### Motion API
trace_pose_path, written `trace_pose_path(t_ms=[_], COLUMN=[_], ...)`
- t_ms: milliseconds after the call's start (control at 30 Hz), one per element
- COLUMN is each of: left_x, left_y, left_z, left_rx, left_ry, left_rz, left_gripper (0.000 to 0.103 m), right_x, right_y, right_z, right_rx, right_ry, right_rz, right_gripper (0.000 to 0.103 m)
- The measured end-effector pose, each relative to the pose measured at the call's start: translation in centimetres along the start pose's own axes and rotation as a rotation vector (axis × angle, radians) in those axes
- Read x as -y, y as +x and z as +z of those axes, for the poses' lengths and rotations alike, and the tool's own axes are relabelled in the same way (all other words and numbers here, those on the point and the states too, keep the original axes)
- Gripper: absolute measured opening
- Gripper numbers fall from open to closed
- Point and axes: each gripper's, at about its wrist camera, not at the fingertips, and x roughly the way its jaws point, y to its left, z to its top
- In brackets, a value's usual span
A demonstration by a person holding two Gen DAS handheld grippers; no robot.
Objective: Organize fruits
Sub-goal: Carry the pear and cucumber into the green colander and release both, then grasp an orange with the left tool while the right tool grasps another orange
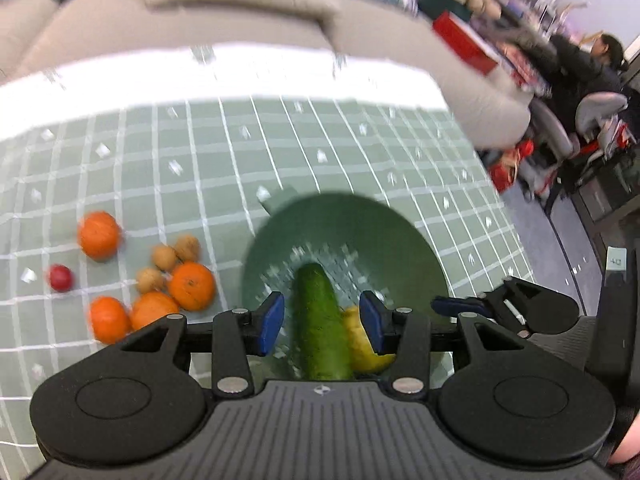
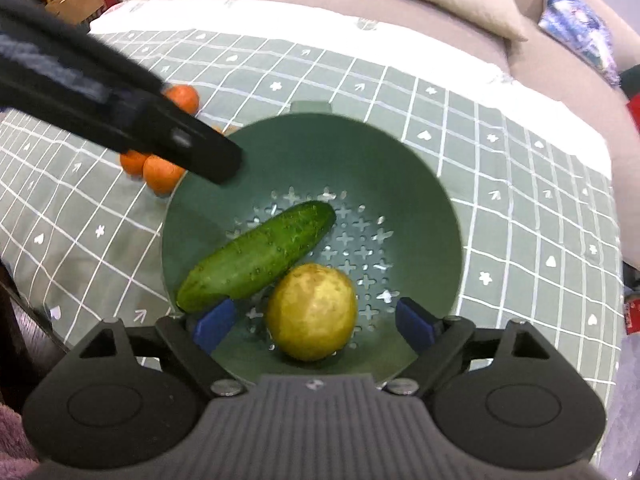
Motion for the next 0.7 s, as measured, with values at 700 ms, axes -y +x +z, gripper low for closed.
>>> trace_pose_path(t_ms=[700], left_x=[-8.4], left_y=[-8.0], left_z=[-6.5], left_rx=[0.265], left_ry=[-0.022], left_rz=[0.168], left_gripper=[0.051], right_x=[-8.8], right_y=[-2.9], right_z=[0.9], right_rx=[0.288], right_ry=[0.097], right_rz=[0.168], right_gripper=[0.088])
